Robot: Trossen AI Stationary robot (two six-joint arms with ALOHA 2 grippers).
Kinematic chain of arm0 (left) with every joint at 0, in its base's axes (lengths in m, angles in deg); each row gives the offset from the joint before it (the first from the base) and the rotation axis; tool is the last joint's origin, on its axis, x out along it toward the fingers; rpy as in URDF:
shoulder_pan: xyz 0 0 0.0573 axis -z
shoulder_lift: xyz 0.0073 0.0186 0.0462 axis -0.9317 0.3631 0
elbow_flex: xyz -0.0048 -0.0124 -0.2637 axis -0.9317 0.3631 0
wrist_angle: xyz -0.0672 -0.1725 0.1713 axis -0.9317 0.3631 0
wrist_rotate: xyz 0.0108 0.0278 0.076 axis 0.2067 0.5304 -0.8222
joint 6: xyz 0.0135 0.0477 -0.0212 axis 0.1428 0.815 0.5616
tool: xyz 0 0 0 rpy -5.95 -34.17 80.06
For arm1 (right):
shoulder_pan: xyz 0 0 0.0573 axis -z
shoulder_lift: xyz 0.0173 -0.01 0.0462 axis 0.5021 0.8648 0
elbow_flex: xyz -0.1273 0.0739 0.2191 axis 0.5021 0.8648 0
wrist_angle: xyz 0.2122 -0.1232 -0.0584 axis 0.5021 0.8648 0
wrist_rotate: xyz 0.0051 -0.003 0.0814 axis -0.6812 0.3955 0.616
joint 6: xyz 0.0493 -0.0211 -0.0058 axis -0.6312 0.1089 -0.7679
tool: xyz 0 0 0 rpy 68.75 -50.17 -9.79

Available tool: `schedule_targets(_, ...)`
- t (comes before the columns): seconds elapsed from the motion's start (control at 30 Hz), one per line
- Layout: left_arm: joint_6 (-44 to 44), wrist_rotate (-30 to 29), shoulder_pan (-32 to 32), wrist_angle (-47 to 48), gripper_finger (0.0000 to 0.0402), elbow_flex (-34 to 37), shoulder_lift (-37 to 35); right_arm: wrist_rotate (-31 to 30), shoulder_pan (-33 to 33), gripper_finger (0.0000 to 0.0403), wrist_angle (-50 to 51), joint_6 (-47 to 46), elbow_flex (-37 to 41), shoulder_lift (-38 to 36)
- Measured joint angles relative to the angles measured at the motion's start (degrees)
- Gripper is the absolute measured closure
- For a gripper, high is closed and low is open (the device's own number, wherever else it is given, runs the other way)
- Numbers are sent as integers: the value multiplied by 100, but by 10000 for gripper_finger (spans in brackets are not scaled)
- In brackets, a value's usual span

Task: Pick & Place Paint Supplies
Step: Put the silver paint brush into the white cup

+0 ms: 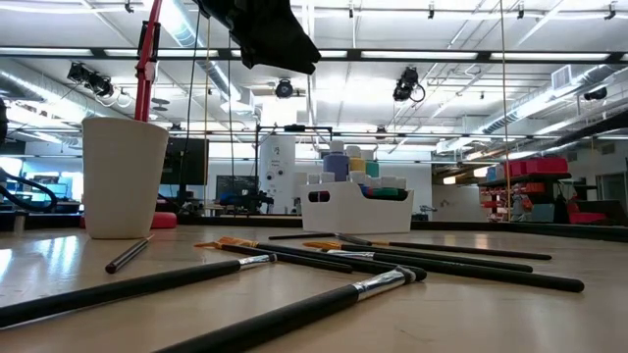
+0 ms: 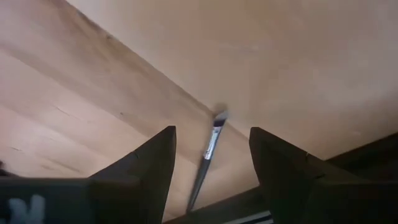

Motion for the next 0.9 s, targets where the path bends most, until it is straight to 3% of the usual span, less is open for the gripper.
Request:
schedule_targets(0.3,2,1,0,1,221,0,0,-19,-183,216,-178,-208,251,-19)
schedule_targets(0.67,4,0,0,2,221,0,0,-211,-218,388,83,-201,269,-17)
schedule_targets(0.9,4,0,0,2,221,0,0,-260,-218,392,109,-192,209,-22)
